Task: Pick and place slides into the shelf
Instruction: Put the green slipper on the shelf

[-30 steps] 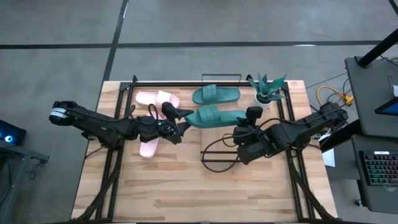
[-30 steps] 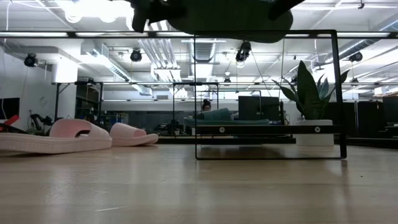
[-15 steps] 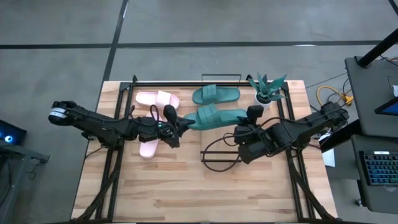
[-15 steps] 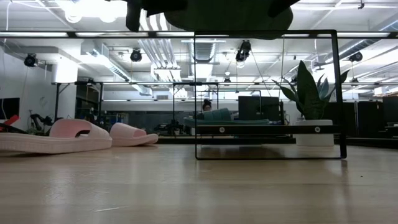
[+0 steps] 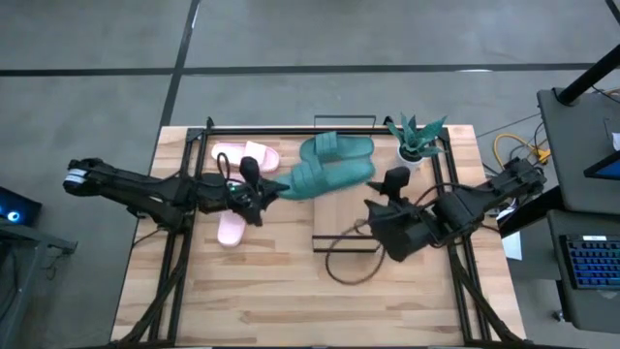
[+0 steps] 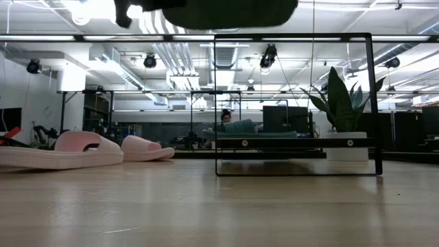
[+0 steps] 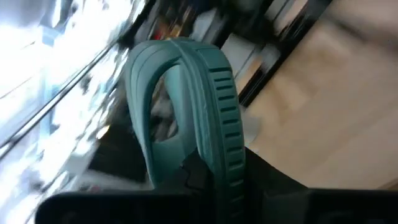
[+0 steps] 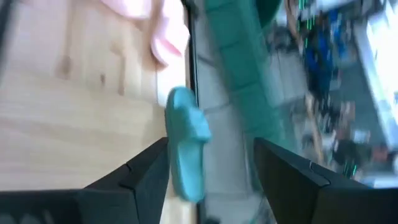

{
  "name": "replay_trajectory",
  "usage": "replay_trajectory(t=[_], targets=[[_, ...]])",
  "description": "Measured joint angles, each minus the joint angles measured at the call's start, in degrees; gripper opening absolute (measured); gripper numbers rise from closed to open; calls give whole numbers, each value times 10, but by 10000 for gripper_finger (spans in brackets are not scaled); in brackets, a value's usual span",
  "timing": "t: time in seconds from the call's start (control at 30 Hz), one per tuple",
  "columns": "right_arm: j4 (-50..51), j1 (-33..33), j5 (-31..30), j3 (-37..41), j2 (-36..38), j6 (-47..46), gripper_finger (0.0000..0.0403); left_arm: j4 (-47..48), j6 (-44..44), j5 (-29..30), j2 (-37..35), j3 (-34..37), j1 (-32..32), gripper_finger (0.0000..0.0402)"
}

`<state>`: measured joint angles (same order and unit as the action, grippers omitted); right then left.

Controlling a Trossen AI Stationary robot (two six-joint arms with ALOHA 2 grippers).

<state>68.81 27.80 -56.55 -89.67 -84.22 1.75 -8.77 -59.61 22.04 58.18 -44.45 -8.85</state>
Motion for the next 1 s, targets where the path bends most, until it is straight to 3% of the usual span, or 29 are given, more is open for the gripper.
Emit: replay_trajectory(t=[0.17, 0.37, 0.5, 0.67, 1.0], targets=[[-164, 29, 8, 1, 15, 197, 210, -1, 7, -56, -8, 13, -3, 20], [-288, 34, 94, 1, 37, 356, 192, -16, 3, -97, 11, 26, -4, 20], [-272, 15, 148, 2, 40, 372, 185, -31, -9, -113, 26, 24, -8, 20], [-253, -17, 172, 2, 33, 369, 184, -65, -49, -139, 39, 23, -20, 20], [-259, -55, 298, 2, 30, 369, 183, -109, -59, -162, 70, 17, -20, 19]])
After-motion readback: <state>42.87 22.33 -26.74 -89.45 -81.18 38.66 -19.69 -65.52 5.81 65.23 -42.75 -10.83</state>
